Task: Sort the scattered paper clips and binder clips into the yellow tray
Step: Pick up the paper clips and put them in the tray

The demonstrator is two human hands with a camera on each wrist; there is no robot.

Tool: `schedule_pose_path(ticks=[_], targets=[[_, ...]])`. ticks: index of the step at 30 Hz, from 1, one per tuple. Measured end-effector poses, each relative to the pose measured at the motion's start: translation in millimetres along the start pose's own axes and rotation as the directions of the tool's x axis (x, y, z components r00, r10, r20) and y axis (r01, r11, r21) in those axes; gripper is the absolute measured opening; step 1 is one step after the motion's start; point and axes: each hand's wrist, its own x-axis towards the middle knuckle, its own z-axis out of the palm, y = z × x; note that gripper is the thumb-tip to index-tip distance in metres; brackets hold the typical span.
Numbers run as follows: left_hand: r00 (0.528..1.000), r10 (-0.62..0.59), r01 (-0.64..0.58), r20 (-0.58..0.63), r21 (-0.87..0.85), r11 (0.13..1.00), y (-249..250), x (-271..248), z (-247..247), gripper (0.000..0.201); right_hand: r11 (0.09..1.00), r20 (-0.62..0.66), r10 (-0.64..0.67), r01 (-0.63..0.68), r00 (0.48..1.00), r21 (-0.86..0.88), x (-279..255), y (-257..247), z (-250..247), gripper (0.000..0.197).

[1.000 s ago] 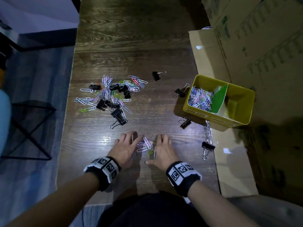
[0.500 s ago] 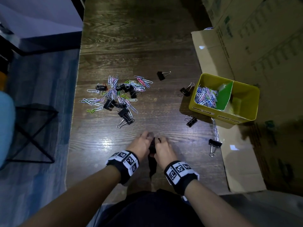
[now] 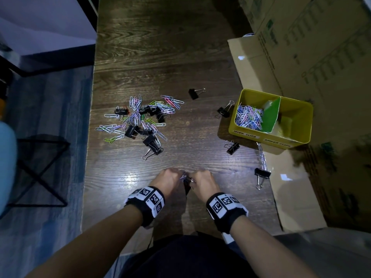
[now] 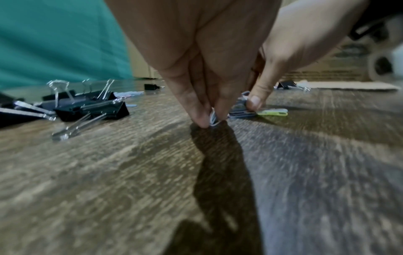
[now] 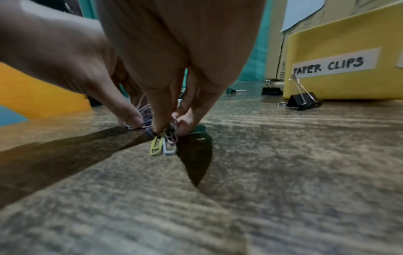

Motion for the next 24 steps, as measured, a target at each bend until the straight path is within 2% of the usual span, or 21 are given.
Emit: schedule_pose_path(ticks=[4, 6, 8, 10, 13, 17, 19, 21, 24], targets=[[0.998, -0.018, 0.016, -0.053, -0.023, 1.0, 1, 0, -5, 0.029, 0.996, 0.002, 0.005, -0.006, 1.0, 0.084, 4, 4, -4, 0.017], [0.986, -0.111, 0.095, -0.123, -0.128, 0.987, -1, 2, -11, 0.023, 0.98, -0.029, 0.02, -0.014, 0.999, 0.197, 8, 9, -5, 0.014], [0.972, -0.206, 0.174, -0.11, -0.243, 0.954, -4, 5, -16, 0.015, 0.945, -0.04, 0.059, -0.043, 0.997, 0.324, 10, 16, -7, 0.017], [0.96, -0.281, 0.256, -0.006, -0.397, 0.881, -10, 8, -18, 0.012, 0.898, -0.056, 0.11, -0.075, 0.992, 0.434, 12, 23, -10, 0.02], [0.939, -0.31, 0.331, 0.151, -0.647, 0.687, -23, 13, -18, 0.012, 0.823, -0.066, 0.146, -0.084, 0.987, 0.562, 13, 33, -15, 0.025], [0.907, -0.348, 0.391, 0.236, -0.778, 0.491, -34, 18, -24, 0.015, 0.688, -0.027, 0.17, -0.099, 0.985, 0.719, 14, 43, -23, 0.023], [0.896, -0.325, 0.419, 0.301, -0.817, 0.397, -30, 22, -36, 0.011, 0.622, -0.048, 0.171, -0.07, 0.984, 0.78, 12, 47, -29, 0.024], [0.906, -0.264, 0.407, 0.329, -0.848, 0.339, -21, 29, -52, 0.011, 0.566, -0.107, 0.193, -0.021, 0.975, 0.824, 8, 50, -41, 0.024], [0.942, -0.174, 0.331, 0.286, -0.878, 0.347, 1, 50, -88, 0.026, 0.493, -0.182, 0.205, 0.059, 0.962, 0.868, -3, 52, -66, 0.024]])
